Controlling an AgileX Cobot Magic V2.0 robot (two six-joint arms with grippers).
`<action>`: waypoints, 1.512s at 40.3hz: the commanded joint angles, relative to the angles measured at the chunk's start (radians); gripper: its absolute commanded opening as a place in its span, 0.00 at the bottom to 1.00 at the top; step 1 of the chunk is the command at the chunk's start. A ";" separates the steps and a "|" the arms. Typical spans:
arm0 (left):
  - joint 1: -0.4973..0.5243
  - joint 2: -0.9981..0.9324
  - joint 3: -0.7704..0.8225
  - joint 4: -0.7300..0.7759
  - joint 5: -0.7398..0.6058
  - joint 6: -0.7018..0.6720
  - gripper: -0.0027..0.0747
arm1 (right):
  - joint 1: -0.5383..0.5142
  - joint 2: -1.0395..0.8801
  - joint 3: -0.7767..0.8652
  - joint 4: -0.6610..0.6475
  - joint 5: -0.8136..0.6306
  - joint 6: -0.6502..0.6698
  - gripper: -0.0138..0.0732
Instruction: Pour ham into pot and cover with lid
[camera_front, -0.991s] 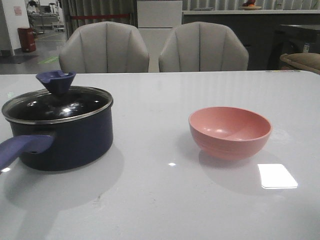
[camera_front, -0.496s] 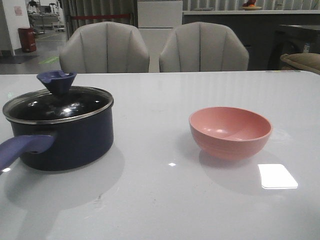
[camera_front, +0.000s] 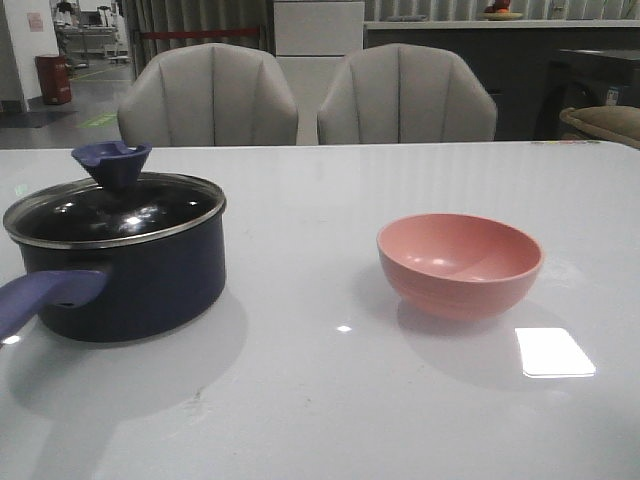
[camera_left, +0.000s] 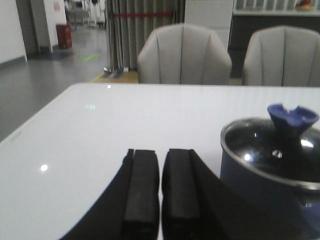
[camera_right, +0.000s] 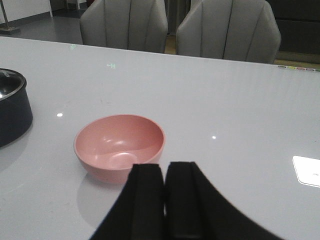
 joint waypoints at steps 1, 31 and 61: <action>-0.004 -0.021 0.020 0.014 -0.108 -0.014 0.18 | 0.002 0.007 -0.027 0.003 -0.074 -0.008 0.34; -0.127 -0.021 0.020 0.038 -0.105 -0.014 0.18 | 0.002 0.007 -0.027 0.003 -0.074 -0.008 0.34; -0.127 -0.021 0.020 0.038 -0.105 -0.014 0.18 | -0.094 -0.068 -0.010 -0.134 -0.081 0.067 0.34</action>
